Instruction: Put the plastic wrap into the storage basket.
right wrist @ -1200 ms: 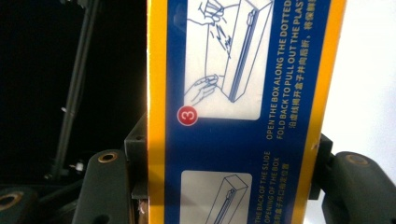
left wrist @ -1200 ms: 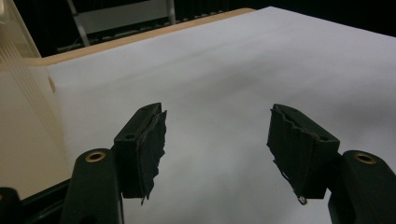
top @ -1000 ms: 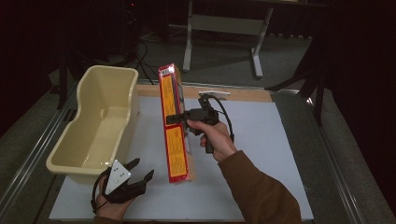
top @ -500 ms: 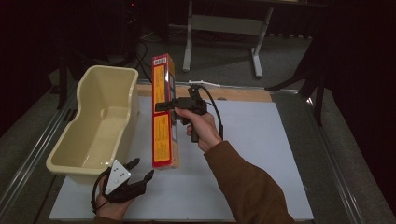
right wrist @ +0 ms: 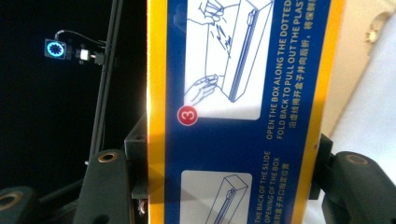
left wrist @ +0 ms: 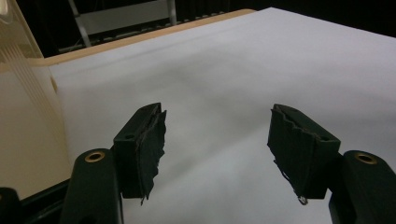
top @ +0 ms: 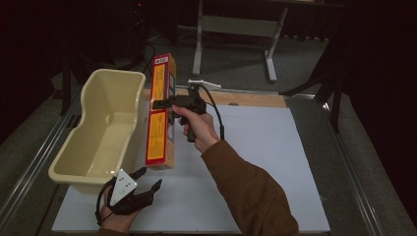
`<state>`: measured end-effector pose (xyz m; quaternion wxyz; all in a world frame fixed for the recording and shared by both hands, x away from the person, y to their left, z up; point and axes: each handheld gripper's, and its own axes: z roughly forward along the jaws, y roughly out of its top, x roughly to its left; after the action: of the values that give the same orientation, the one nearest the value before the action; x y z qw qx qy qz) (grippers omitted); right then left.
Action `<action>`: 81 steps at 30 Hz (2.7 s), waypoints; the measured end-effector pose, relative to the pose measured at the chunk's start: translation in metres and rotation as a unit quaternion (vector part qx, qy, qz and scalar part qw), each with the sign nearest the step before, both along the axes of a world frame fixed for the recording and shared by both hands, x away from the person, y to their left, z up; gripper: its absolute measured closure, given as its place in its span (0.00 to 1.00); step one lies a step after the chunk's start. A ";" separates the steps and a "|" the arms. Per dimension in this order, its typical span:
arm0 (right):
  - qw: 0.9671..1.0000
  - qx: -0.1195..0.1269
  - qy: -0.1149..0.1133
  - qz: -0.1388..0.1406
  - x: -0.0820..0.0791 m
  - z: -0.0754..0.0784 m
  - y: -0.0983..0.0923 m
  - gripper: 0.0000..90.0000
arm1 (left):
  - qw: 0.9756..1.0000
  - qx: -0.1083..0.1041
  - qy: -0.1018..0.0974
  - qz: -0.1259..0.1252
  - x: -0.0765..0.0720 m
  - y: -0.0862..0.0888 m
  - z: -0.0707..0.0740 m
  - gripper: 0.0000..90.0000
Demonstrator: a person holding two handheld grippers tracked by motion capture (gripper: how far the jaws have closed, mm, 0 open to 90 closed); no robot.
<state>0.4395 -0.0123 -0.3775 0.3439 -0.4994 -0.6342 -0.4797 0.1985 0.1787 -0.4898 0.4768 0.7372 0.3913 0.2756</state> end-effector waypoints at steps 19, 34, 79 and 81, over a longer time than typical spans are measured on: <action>1.000 0.007 0.017 -0.018 0.004 -0.004 0.044 0.44 | 1.000 -0.003 -0.004 0.000 0.000 0.000 0.000 0.40; 1.000 0.005 0.012 -0.029 0.002 -0.005 0.071 0.44 | 1.000 0.000 -0.008 -0.002 -0.001 0.000 -0.001 0.40; 0.996 -0.054 0.032 -0.061 -0.023 -0.042 0.144 0.44 | 1.000 -0.009 -0.007 -0.009 -0.002 0.002 -0.001 0.40; 0.996 -0.060 0.033 -0.059 -0.023 -0.042 0.145 0.43 | 1.000 -0.008 -0.007 -0.009 -0.002 0.002 -0.001 0.39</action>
<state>0.4166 0.1325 -0.4191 0.3049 -0.5716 -0.6195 -0.4434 0.1966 0.1806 -0.4907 0.4879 0.7349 0.3837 0.2733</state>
